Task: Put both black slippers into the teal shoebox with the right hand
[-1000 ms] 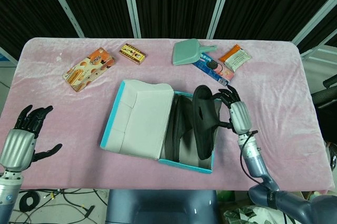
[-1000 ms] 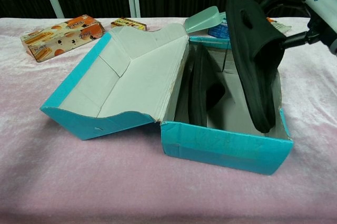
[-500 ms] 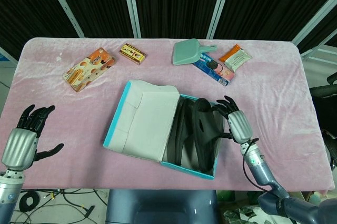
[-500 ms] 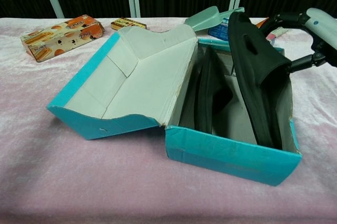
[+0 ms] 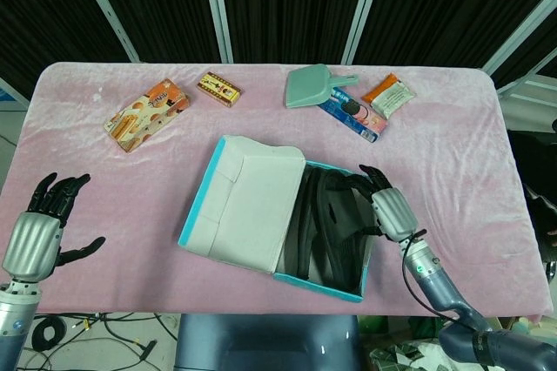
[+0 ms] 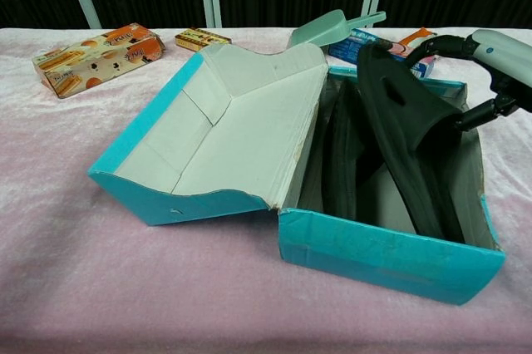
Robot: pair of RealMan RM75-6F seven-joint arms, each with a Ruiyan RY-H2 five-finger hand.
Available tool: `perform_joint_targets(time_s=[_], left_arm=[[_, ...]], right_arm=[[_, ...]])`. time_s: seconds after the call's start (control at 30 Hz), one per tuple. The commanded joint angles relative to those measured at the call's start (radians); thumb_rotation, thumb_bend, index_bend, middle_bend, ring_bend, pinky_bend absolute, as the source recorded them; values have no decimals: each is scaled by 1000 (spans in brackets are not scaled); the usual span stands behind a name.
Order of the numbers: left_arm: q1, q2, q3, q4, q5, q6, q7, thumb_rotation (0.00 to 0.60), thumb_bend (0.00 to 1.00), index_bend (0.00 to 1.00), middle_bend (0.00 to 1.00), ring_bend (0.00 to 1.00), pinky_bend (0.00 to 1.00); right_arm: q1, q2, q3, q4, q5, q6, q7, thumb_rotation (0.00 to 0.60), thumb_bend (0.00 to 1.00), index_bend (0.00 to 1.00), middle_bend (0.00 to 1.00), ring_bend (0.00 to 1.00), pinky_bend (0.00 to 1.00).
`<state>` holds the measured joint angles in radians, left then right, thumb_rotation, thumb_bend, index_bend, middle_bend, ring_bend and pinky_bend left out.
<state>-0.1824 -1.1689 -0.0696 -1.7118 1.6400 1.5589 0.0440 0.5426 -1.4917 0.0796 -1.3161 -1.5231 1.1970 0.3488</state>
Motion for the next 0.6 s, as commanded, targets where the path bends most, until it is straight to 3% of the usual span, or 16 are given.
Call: perform_joint_targets(time_s=[0.03, 0.33, 0.47, 0.6], left_arm=[[-2, -2, 0, 1, 1, -2, 0, 600, 9, 6, 153, 124, 72], [-4, -3, -1, 5, 3, -3, -5, 600, 9, 4, 153, 124, 71], [-5, -4, -1, 8, 3, -4, -9, 600, 9, 4, 153, 123, 71], [-7, -8, -1, 11, 4, -7, -11, 600, 9, 4, 153, 124, 71]], right_arm=[[11, 59, -7, -68, 3, -40, -52, 600, 166, 28, 26, 0, 47], [32, 241, -16, -261, 14, -117, -247, 600, 208, 0, 0, 0, 36], [36, 321, -12, -356, 13, -125, -325, 600, 382, 30, 29, 0, 36], [45, 379, -9, -433, 14, -148, -361, 600, 589, 152, 128, 0, 36]])
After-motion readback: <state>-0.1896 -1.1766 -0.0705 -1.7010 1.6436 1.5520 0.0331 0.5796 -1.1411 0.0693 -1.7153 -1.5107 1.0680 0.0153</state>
